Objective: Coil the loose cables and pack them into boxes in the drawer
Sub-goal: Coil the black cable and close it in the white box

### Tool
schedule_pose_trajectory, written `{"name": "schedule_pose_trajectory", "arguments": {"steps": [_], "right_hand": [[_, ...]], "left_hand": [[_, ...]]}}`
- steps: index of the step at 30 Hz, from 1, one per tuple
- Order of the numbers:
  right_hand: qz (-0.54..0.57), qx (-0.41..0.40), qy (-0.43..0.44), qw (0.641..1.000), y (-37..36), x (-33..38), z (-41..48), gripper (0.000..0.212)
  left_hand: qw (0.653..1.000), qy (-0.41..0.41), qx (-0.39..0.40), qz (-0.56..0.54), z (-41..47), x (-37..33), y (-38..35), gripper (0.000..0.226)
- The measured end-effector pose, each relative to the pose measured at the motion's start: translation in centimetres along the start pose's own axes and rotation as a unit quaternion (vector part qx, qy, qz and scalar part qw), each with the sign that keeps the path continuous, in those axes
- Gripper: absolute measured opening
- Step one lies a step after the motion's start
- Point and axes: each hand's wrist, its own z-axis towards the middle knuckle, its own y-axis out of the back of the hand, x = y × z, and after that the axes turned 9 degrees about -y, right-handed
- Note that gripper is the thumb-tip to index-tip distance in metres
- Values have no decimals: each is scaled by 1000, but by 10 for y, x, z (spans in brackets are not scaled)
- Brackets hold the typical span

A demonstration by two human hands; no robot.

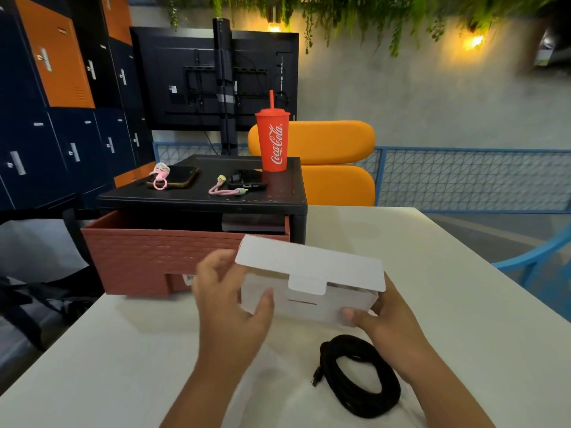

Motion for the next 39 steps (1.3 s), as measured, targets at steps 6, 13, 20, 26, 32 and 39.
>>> {"name": "schedule_pose_trajectory", "arguments": {"steps": [6,13,20,26,32,39], "right_hand": [[-30,29,-2,999,-8,-3,0,62],[-154,9,-16,988,1,-2,1,53],[-315,-61,38,947,16,5,-4,6],[-281,-68,202,936,-6,12,-12,33],[-396,14,190,898,-26,6,-12,102],[-366,7,154,918,-22,15,-16,51]], "left_hand": [[965,156,139,-157,0,7,18,58],[963,135,182,-146,5,6,26,73],[979,47,180,-78,4,-8,21,100],[978,30,195,-72,3,-12,17,104],[975,14,206,-85,1,-16,15,102],[974,20,208,-85,-1,-13,13,100]]}}
